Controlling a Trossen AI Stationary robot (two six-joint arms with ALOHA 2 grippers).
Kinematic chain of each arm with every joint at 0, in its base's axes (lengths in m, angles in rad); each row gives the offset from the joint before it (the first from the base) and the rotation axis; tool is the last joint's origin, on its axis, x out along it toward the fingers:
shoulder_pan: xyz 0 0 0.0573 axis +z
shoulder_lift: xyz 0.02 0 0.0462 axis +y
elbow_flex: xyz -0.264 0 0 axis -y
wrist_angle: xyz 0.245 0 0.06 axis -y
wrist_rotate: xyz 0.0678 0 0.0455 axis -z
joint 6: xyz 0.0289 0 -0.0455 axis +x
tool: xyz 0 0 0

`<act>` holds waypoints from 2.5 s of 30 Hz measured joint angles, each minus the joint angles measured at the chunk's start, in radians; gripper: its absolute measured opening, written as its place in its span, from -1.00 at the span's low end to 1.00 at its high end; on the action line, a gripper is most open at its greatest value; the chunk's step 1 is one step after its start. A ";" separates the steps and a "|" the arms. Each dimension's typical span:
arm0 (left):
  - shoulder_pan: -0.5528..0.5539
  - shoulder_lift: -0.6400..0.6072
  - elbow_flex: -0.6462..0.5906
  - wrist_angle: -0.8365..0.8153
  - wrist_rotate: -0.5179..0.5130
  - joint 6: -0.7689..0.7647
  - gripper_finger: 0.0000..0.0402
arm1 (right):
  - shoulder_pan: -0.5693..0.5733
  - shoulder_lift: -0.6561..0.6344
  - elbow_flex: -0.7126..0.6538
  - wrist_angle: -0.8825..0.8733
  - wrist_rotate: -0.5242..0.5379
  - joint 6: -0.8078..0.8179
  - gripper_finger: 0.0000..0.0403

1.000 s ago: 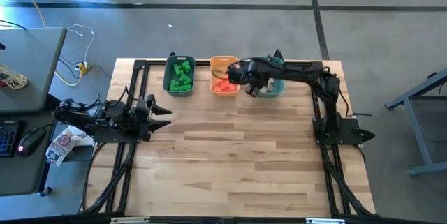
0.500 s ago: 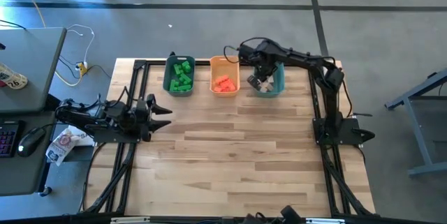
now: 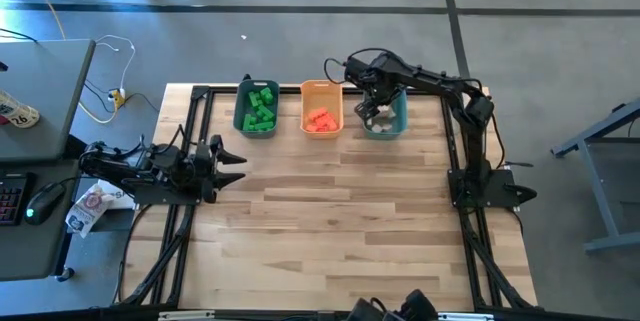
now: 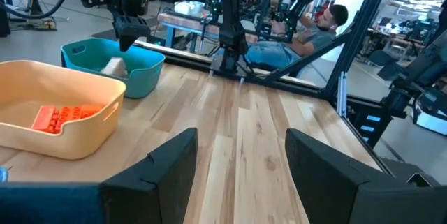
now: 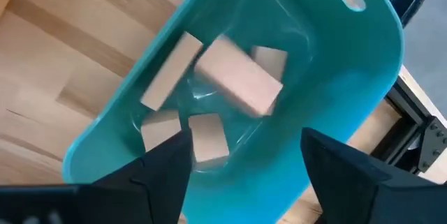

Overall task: Sort & place blocks by color
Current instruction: Put the brown blocks into the green bin, then return to Home Position

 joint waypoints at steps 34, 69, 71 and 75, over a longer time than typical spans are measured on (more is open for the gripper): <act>0.000 0.001 0.000 -0.023 -0.009 0.093 0.03 | 0.430 -0.492 0.003 0.308 -0.025 -0.242 0.27; 0.000 0.001 0.000 -0.023 -0.010 0.199 0.03 | 0.518 -0.962 -0.805 0.941 -0.029 -0.226 0.27; 0.000 0.001 0.000 -0.022 -0.010 0.199 0.03 | 0.518 -1.028 -0.870 0.961 -0.029 -0.205 0.27; 0.000 0.001 0.000 -0.022 -0.009 0.199 0.03 | 0.517 -1.160 -1.004 1.020 -0.023 -0.173 0.27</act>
